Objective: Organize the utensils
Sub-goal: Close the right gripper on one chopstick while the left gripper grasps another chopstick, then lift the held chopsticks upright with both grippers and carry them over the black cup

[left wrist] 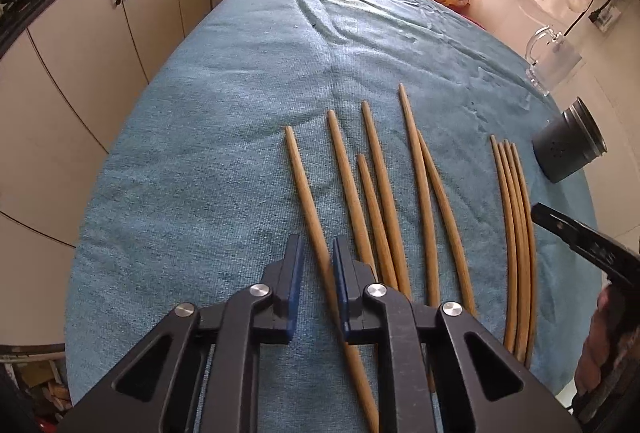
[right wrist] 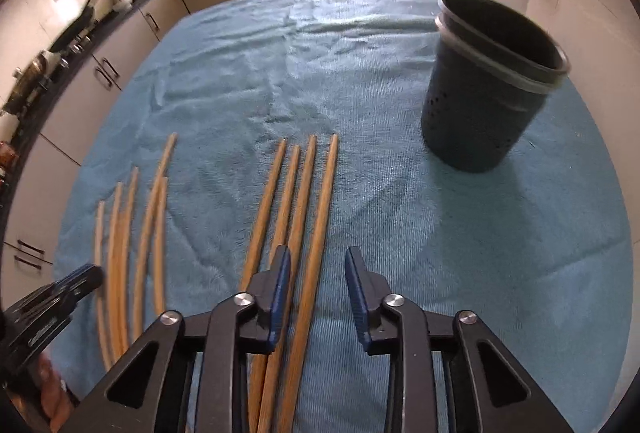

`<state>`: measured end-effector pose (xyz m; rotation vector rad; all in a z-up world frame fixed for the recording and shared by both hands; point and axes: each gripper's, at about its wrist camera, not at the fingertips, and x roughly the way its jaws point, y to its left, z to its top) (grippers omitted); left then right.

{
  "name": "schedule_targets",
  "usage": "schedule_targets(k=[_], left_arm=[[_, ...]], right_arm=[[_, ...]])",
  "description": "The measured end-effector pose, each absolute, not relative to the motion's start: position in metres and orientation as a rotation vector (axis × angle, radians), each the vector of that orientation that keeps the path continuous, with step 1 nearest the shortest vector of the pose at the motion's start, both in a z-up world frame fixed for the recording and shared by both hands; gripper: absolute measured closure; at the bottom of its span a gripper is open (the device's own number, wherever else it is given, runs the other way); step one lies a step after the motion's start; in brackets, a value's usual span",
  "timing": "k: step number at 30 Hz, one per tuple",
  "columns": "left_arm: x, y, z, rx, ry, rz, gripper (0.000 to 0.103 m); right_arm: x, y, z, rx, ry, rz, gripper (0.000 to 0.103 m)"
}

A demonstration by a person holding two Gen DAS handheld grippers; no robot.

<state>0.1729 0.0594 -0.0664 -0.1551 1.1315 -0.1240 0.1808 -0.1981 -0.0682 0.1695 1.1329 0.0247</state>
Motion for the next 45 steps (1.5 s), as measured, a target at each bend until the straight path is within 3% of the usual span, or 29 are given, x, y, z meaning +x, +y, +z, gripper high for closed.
schedule_targets(k=[6, 10, 27, 35, 45], left_arm=[[0.176, 0.055, -0.066, -0.122, 1.137, -0.116, 0.088], [0.182, 0.05, -0.066, -0.093, 1.131, -0.111, 0.093], [0.198, 0.057, -0.068, -0.155, 1.142, -0.128, 0.095], [0.208, 0.052, -0.067, -0.145, 1.133, -0.134, 0.096], [0.18, 0.066, -0.005, -0.213, 0.944, -0.186, 0.097]], right_arm=[[0.198, -0.191, -0.074, 0.118, 1.158, -0.011, 0.077], [0.205, -0.186, -0.074, 0.1, 1.17, 0.02, 0.097], [0.213, -0.195, -0.078, 0.159, 1.215, 0.038, 0.093], [0.222, -0.193, -0.076, 0.158, 1.174, 0.028, 0.096], [0.163, -0.193, 0.008, 0.186, 0.844, 0.139, 0.096]])
